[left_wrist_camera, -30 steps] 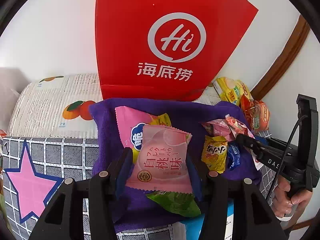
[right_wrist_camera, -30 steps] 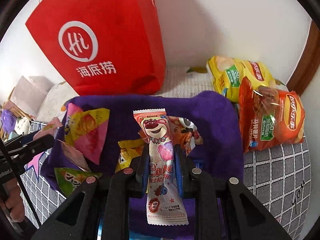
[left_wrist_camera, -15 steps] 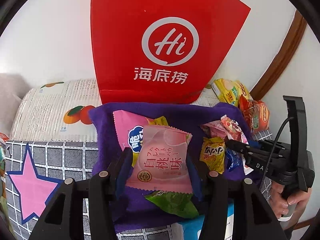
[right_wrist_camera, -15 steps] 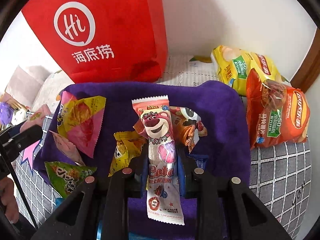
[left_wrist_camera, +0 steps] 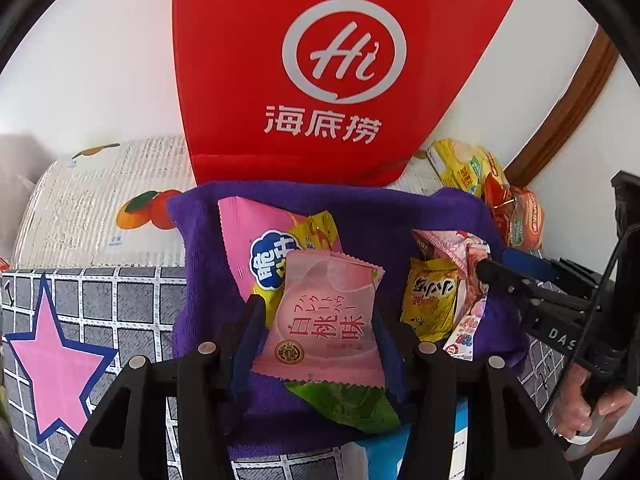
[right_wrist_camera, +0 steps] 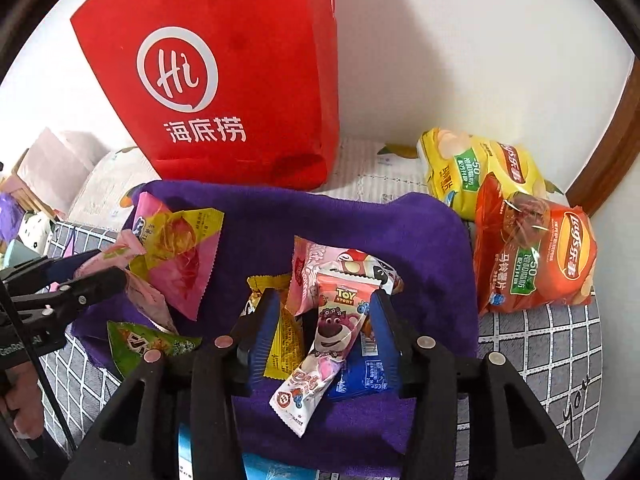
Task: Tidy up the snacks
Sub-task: 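Lower the pink peach packet onto the towel and open the left tool, then move the right tool to the red candy packet while the left tool reaches the strawberry-print packet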
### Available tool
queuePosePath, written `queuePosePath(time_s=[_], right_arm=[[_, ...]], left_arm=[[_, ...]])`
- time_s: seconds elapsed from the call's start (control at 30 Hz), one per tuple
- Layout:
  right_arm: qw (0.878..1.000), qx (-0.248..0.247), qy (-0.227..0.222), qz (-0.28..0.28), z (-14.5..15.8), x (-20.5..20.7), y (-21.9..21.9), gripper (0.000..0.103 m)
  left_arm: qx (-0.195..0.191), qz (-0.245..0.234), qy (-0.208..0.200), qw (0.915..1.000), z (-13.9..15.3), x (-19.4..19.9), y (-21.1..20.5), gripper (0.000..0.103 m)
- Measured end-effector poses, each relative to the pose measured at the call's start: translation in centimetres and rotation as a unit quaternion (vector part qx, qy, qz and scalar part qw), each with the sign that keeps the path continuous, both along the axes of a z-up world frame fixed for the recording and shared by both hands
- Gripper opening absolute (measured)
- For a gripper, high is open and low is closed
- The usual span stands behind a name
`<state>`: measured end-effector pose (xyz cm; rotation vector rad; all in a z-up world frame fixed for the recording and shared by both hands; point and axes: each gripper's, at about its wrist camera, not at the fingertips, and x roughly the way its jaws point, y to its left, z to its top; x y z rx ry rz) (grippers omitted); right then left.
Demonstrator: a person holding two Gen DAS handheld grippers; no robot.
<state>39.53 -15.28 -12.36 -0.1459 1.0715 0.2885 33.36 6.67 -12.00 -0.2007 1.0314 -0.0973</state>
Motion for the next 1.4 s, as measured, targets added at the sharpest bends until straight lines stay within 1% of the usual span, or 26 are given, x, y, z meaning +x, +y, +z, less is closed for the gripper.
queuePosePath(time_s=[0.13,0.3,0.47,0.6,0.67,0.93,1.17,1.3,1.4], right_arm=[[1.0,0.003,0.001,-0.004,0.1,0.1,-0.2,0.047],[1.0,0.007,0.0,-0.01,0.2,0.1,-0.4,0.047],[1.0,0.001,0.0,-0.013,0.1,0.2,-0.6,0.047],[1.0,0.003,0.002,-0.014,0.0,0.2,-0.5,0.047],[1.0,0.001,0.002,-0.013,0.0,0.2,-0.4,0.047],[1.0,0.001,0.002,-0.016,0.0,0.3,-0.7,0.047],[1.0,0.0,-0.005,-0.017,0.8,-0.1,-0.6,0.047],[1.0,0.005,-0.019,-0.018,2.3,-1.0,-0.3,0.047],[0.999,0.01,-0.04,-0.008,4.2,-2.5,0.2,0.048]], left_arm=[[0.01,-0.003,0.006,0.9999,-0.4,0.1,-0.3,0.051],[0.036,-0.001,0.012,0.9993,-0.6,0.3,-0.5,0.051],[0.032,0.001,0.02,0.9993,-0.8,0.4,-0.2,0.051],[0.038,0.001,0.027,0.9989,-0.9,0.5,-0.3,0.051],[0.034,-0.001,0.029,0.999,-0.9,0.6,-0.3,0.053],[0.022,-0.001,0.015,0.9996,-0.1,0.3,0.2,0.054],[0.017,0.002,0.011,0.9998,0.5,0.1,0.3,0.054],[0.018,-0.003,-0.005,0.9998,1.8,-0.5,-0.1,0.054],[0.018,-0.009,-0.023,0.9995,3.1,-1.2,-0.5,0.054]])
